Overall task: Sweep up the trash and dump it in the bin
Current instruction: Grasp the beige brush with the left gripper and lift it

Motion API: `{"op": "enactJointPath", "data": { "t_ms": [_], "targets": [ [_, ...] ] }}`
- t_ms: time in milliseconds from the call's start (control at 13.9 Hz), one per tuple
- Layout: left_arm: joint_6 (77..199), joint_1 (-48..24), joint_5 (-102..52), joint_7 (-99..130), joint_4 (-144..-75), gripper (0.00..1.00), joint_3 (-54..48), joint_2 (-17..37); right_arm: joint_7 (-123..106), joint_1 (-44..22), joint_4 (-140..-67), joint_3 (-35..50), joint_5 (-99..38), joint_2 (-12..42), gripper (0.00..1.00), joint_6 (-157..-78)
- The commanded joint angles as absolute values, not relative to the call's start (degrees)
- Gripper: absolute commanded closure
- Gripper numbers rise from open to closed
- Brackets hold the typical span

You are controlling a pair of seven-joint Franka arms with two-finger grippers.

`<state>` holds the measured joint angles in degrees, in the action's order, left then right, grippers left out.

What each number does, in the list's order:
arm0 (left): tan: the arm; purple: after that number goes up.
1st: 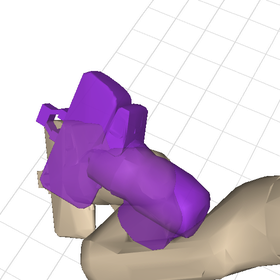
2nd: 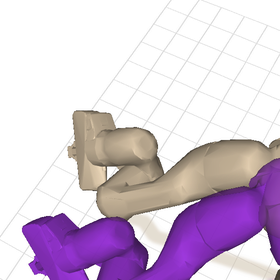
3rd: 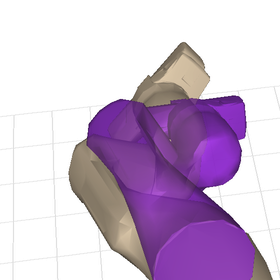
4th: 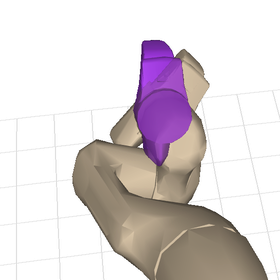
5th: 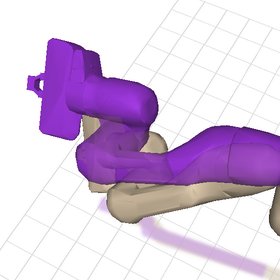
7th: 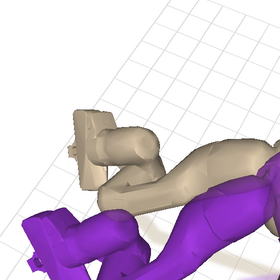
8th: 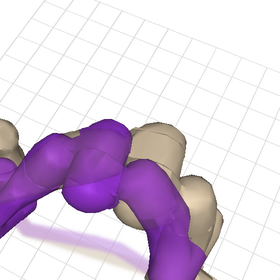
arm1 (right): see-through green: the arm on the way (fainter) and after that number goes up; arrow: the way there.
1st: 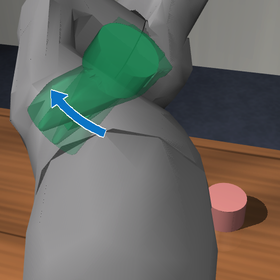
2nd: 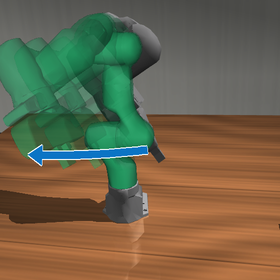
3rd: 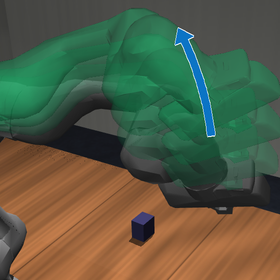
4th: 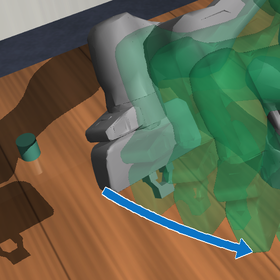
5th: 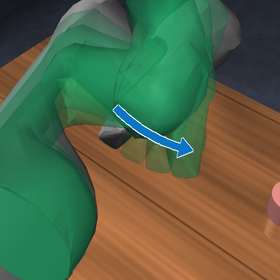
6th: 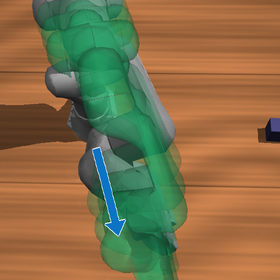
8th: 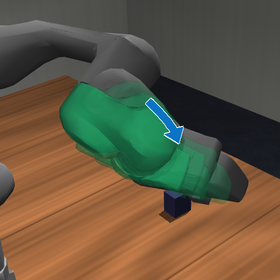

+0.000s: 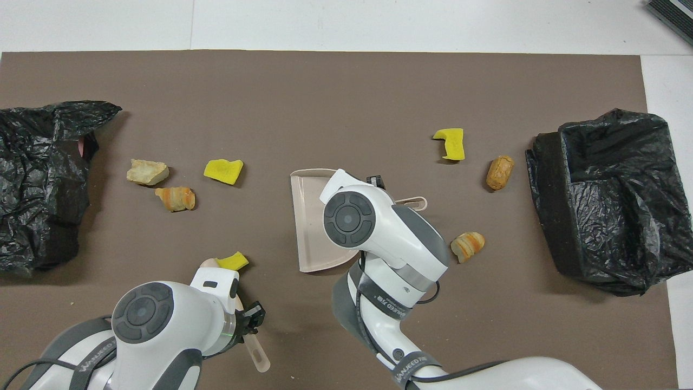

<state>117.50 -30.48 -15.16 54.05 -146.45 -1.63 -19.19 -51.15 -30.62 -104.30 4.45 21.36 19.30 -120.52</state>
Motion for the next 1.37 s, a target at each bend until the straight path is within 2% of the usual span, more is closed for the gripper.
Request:
{"op": "enactJointPath", "data": {
  "t_ms": [0, 288, 935, 1150, 1294],
  "targets": [
    [118.21, -30.32, -15.74, 45.47, -142.92, 1.00, -1.32, -15.65, -52.47, -30.32, -106.44, 4.66, 22.24, 17.58, 1.00, -121.64],
    [117.08, -29.62, -11.97, 32.53, -140.99, 1.00, -1.14, -14.77, -52.47, -30.06, -106.17, 4.66, 22.15, 17.84, 1.00, -121.55],
    [111.70, -9.95, -1.06, 14.52, -132.45, 1.00, -1.14, -13.36, -52.30, -30.06, -105.82, 4.66, 21.71, 18.02, 1.00, -121.29],
    [112.15, -1.78, 0.52, 3.65, -127.47, 1.00, -1.14, -9.42, -51.68, -30.06, -105.82, 4.75, 21.45, 18.02, 1.00, -121.29],
    [112.32, 1.14, 3.76, -0.60, -123.42, 1.00, -1.14, -6.52, -48.37, -30.15, -105.91, 4.75, 20.57, 17.93, 1.00, -120.15]
  ]
}}
